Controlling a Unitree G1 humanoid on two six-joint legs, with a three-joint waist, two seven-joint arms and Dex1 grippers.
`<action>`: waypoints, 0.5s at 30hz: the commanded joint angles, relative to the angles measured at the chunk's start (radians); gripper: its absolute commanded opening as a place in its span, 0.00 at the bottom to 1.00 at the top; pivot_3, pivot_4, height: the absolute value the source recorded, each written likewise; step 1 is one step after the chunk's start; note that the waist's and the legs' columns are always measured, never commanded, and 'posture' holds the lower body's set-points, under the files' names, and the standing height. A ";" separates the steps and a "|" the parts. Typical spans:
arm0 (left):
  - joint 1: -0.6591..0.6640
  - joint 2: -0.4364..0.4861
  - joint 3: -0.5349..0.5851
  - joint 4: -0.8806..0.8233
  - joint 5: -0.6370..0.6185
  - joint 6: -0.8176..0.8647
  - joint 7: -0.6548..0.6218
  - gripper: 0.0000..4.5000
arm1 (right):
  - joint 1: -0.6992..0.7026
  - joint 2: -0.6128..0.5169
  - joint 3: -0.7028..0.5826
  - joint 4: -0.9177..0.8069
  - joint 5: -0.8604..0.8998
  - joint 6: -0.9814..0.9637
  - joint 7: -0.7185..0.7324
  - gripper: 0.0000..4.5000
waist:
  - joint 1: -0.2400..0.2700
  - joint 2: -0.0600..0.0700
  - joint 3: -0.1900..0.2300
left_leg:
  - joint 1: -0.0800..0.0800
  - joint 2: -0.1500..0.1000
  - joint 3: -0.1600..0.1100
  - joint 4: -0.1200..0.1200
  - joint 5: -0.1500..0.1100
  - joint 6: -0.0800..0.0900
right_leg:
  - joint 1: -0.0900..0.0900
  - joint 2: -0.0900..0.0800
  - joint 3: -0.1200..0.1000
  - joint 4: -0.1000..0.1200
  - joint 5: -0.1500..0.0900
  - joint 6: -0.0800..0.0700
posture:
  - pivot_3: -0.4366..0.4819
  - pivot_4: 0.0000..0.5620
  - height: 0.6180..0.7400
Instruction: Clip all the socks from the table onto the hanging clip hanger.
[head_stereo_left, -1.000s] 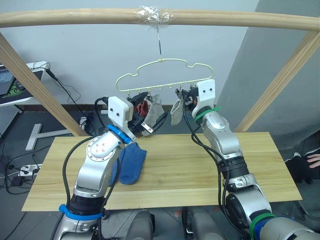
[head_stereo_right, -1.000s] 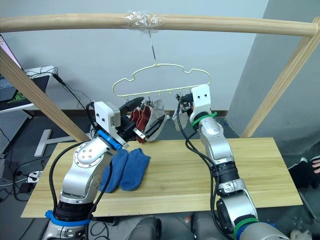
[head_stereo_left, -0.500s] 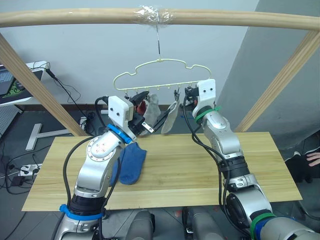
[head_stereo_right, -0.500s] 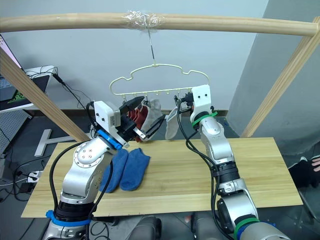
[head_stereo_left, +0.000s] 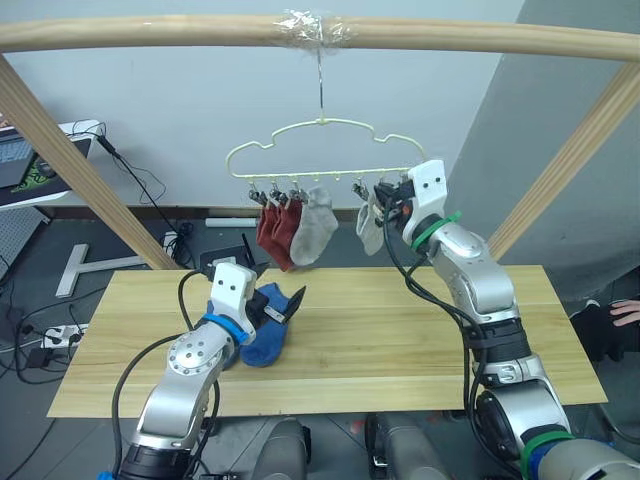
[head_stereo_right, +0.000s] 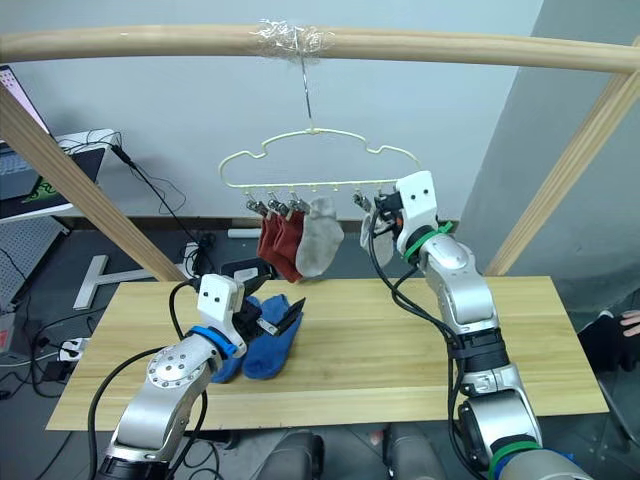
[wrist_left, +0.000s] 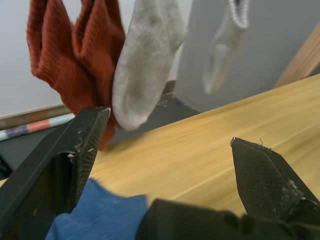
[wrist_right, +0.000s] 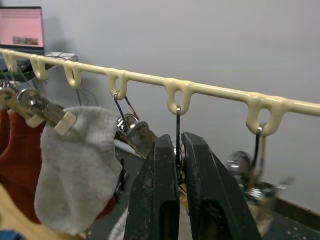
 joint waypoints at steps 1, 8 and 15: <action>0.010 -0.027 -0.007 0.149 0.041 -0.065 0.041 1.00 | 0.010 -0.025 -0.032 -0.043 0.018 0.032 0.005 0.01 | -0.002 0.000 0.000 | 0.000 0.000 0.000 0.000 0.000 0.000 | 0.000 0.000 0.000 0.000 0.000 0.000 | 0.51 0.39 1.00; -0.050 -0.100 -0.007 0.340 0.079 -0.087 0.112 1.00 | 0.024 -0.023 -0.021 -0.084 0.022 0.074 -0.001 0.01 | 0.001 0.000 0.002 | -0.002 0.001 -0.003 -0.001 0.000 0.000 | 0.000 0.000 -0.002 -0.004 0.000 0.000 | 0.50 0.41 1.00; -0.086 -0.115 -0.032 0.487 0.093 -0.082 0.090 1.00 | 0.030 -0.037 -0.020 -0.093 0.023 0.098 0.003 0.01 | 0.001 0.001 0.003 | -0.003 0.000 -0.002 -0.001 -0.001 0.001 | 0.002 -0.001 -0.002 -0.008 0.001 0.001 | 0.49 0.43 1.00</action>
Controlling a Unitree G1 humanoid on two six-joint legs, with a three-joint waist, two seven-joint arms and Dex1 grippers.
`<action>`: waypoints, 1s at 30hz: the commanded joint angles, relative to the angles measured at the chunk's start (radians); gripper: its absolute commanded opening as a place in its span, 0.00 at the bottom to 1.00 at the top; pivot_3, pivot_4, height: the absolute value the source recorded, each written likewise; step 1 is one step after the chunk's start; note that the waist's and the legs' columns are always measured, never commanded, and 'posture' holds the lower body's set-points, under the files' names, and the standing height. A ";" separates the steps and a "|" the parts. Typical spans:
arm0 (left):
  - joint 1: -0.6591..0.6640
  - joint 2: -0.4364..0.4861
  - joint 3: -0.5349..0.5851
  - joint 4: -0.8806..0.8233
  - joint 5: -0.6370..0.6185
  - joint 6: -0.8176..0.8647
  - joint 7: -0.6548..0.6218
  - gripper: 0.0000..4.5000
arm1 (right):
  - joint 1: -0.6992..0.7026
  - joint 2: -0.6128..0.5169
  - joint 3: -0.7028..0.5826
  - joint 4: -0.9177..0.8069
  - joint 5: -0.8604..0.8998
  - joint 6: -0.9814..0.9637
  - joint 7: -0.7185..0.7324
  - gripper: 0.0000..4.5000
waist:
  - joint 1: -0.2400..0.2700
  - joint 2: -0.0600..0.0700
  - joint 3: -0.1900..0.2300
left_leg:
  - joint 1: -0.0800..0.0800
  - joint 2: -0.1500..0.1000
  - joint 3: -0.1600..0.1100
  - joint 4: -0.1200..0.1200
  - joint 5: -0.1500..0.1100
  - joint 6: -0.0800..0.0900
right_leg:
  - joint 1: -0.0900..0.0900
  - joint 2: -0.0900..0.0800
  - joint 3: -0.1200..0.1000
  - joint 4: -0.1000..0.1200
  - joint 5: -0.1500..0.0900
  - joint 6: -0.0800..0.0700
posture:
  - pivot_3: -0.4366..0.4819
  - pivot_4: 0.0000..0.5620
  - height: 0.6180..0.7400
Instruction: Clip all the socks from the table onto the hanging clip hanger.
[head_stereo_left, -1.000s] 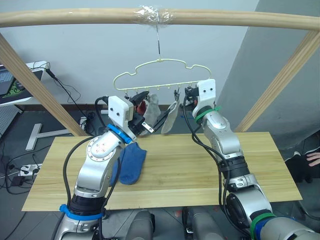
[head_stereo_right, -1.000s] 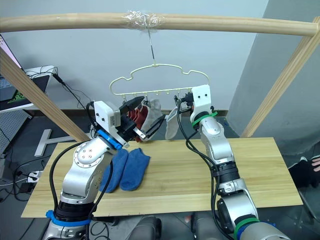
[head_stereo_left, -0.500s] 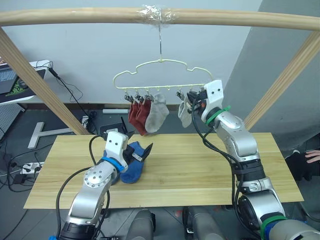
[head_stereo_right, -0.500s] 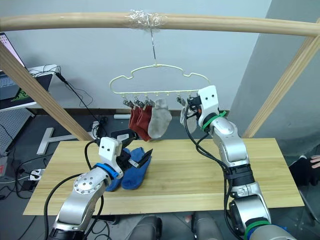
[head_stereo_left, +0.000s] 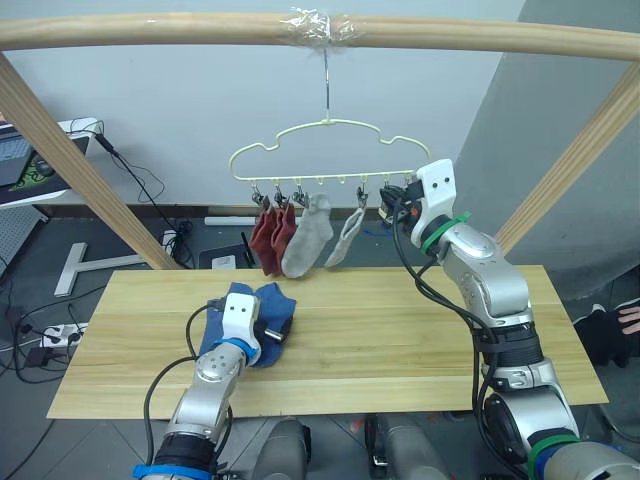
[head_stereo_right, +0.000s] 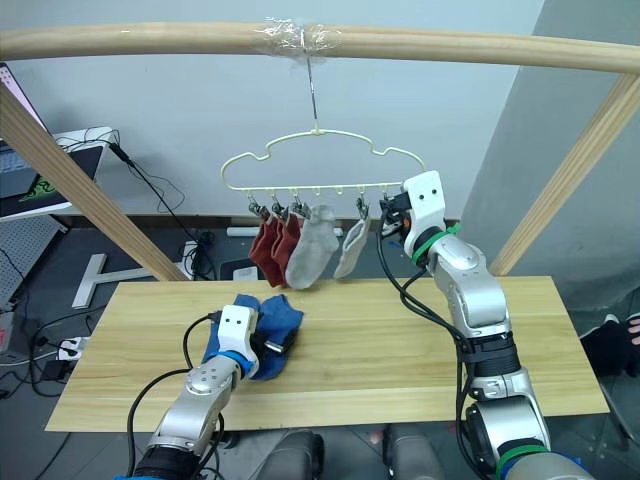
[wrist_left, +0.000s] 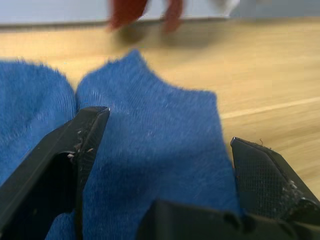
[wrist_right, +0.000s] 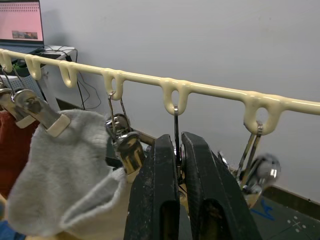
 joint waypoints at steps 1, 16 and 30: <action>-0.019 -0.006 -0.025 0.088 0.020 -0.028 -0.019 1.00 | 0.006 -0.017 -0.005 -0.011 -0.001 0.019 0.002 0.01 | 0.002 0.001 0.000 | 0.000 0.000 0.000 0.000 0.000 0.000 | 0.000 0.000 0.000 0.000 0.000 0.000 | 0.48 0.43 1.00; 0.068 -0.010 -0.031 0.013 -0.043 0.017 -0.118 0.19 | -0.006 -0.049 -0.003 0.005 0.012 0.033 0.044 0.00 | 0.000 0.002 0.001 | 0.002 0.000 -0.002 0.000 0.000 0.000 | 0.002 -0.001 0.000 0.000 0.000 0.001 | 0.49 0.44 1.00; 0.106 -0.017 -0.139 -0.414 -0.079 -0.222 -0.275 0.00 | -0.162 -0.055 -0.211 -0.002 0.285 0.572 0.016 0.00 | 0.017 0.007 0.017 | -0.001 -0.001 -0.008 0.000 0.000 0.000 | 0.001 -0.002 -0.003 -0.002 0.000 0.000 | 0.52 0.43 1.00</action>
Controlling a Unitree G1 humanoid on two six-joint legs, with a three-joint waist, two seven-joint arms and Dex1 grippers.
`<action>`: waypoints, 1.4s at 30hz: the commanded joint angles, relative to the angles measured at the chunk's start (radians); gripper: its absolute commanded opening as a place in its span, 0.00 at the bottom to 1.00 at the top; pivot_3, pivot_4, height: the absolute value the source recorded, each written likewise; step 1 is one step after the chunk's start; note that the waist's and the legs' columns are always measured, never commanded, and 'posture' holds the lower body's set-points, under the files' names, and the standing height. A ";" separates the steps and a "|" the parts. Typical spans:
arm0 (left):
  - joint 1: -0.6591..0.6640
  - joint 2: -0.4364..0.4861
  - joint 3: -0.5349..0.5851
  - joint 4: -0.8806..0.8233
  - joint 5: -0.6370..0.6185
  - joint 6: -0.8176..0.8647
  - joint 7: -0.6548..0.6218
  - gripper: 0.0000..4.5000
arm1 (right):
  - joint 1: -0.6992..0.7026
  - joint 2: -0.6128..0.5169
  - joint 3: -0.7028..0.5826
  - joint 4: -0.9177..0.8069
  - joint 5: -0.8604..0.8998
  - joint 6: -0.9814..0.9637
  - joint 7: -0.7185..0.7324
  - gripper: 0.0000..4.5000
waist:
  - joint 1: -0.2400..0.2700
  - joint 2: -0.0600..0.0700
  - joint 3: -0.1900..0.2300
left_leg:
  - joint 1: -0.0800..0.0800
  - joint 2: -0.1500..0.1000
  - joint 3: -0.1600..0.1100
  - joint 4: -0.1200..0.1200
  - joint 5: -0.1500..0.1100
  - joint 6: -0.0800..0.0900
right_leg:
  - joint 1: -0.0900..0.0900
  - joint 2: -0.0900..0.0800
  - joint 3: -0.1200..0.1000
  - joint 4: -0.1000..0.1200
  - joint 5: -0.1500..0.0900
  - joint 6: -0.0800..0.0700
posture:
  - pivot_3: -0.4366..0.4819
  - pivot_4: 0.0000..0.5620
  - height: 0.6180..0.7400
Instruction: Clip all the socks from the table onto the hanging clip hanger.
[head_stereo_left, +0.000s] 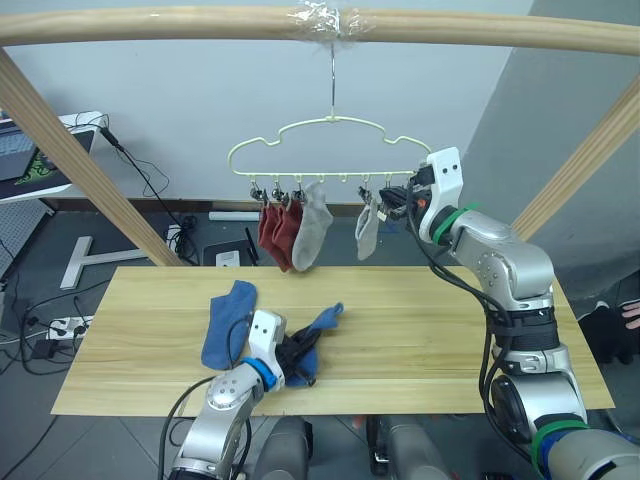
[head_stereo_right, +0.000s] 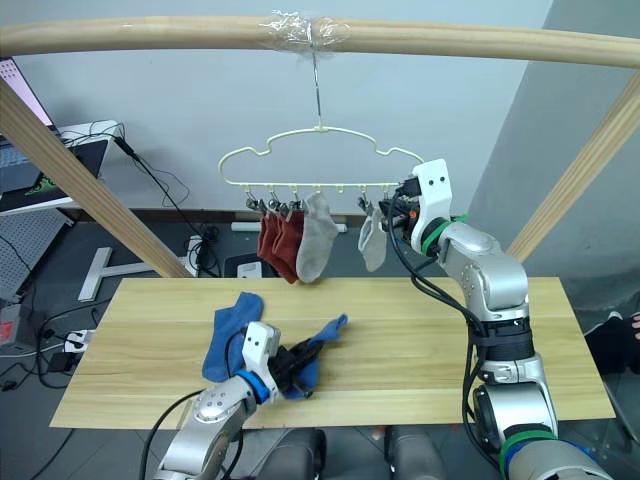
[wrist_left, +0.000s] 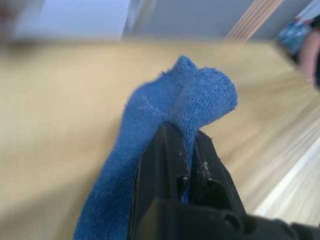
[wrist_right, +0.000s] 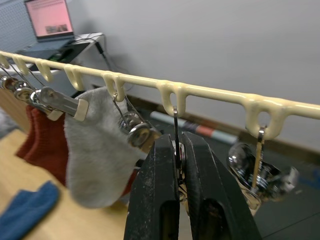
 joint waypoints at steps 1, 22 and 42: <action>-0.056 -0.026 -0.035 -0.090 0.047 -0.079 0.036 0.00 | -0.050 -0.006 -0.102 0.017 0.083 0.190 -0.048 0.00 | 0.004 0.000 0.000 | 0.000 0.000 0.000 0.000 0.000 0.000 | 0.000 0.000 0.000 0.000 0.000 0.000 | 0.52 0.43 1.00; -0.239 -0.108 -0.074 0.012 0.202 -0.244 0.212 0.00 | -0.214 0.101 -0.430 0.093 0.222 0.588 -0.247 0.00 | 0.007 0.000 0.000 | -0.005 -0.001 0.006 0.001 -0.002 0.004 | -0.002 0.000 -0.001 -0.001 0.003 -0.004 | 0.50 0.37 1.00; -0.297 -0.086 -0.078 0.067 0.257 -0.344 0.227 0.00 | -0.226 0.157 -0.499 0.055 0.220 0.636 -0.290 0.00 | 0.007 0.000 -0.001 | -0.005 -0.001 0.007 0.001 -0.002 0.003 | -0.002 0.000 -0.001 0.000 0.003 -0.004 | 0.48 0.35 1.00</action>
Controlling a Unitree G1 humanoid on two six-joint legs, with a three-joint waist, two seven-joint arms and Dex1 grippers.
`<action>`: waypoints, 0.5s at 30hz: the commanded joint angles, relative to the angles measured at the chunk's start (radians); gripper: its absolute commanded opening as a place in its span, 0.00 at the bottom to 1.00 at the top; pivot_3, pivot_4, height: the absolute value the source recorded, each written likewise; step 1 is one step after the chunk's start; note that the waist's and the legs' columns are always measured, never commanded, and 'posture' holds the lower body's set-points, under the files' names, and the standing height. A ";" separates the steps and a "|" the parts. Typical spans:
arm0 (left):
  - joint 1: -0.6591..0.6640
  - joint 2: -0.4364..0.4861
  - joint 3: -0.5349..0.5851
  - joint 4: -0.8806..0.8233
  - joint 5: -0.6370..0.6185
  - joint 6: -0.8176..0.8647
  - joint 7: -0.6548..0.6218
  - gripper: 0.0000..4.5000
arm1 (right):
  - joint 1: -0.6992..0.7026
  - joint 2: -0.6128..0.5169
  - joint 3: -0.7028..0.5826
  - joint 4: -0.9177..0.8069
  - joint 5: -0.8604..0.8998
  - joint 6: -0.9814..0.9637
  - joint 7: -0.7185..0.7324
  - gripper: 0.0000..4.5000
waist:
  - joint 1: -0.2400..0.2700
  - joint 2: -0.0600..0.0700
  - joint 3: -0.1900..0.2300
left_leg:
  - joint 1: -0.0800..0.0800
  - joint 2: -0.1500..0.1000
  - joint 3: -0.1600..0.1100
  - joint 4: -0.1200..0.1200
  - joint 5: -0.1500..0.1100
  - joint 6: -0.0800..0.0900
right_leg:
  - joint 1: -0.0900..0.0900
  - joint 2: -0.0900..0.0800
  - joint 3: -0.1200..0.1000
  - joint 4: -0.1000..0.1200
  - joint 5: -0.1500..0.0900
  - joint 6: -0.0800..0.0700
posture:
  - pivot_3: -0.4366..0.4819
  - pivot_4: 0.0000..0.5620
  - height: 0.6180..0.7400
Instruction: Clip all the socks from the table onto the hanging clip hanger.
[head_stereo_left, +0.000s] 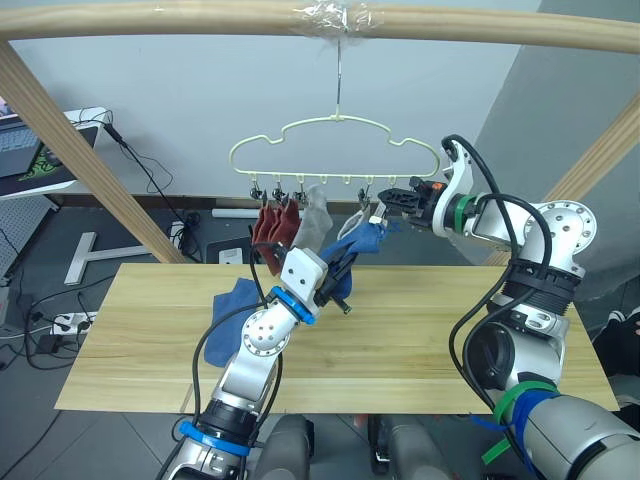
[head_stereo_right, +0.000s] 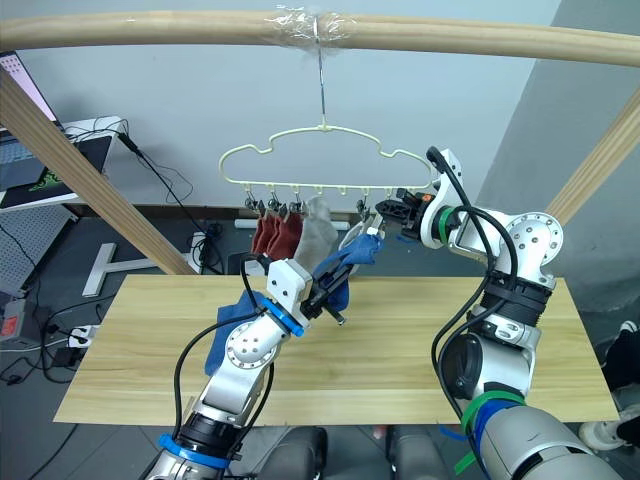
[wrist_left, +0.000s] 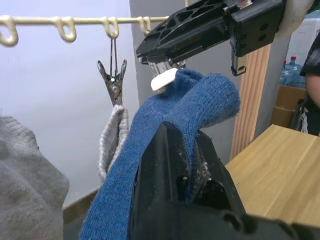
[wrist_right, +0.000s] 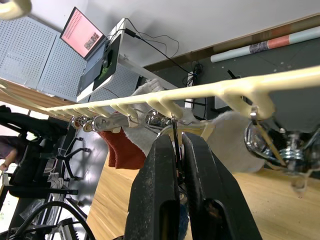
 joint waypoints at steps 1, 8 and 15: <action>-0.015 0.011 -0.006 -0.015 0.043 -0.063 0.030 0.00 | -0.008 0.003 -0.025 -0.014 -0.004 0.021 -0.019 0.00 | 0.000 0.000 0.000 | 0.000 0.000 0.000 0.000 0.000 0.000 | 0.000 0.000 0.000 0.000 0.000 0.000 | 0.48 0.35 1.00; -0.045 0.015 -0.011 0.019 0.089 -0.101 0.067 0.00 | -0.021 0.020 -0.052 -0.017 -0.006 0.044 -0.023 0.00 | 0.000 0.000 0.000 | 0.000 0.000 0.000 0.000 0.000 0.000 | 0.000 0.000 0.000 0.001 0.000 0.000 | 0.48 0.35 1.00; -0.052 0.012 -0.015 0.033 0.105 -0.116 0.079 0.00 | -0.025 0.037 -0.080 -0.012 0.017 0.048 -0.042 0.00 | 0.000 0.000 0.000 | 0.000 0.000 0.001 0.000 0.000 0.000 | 0.000 0.000 0.000 0.001 0.000 0.000 | 0.48 0.36 1.00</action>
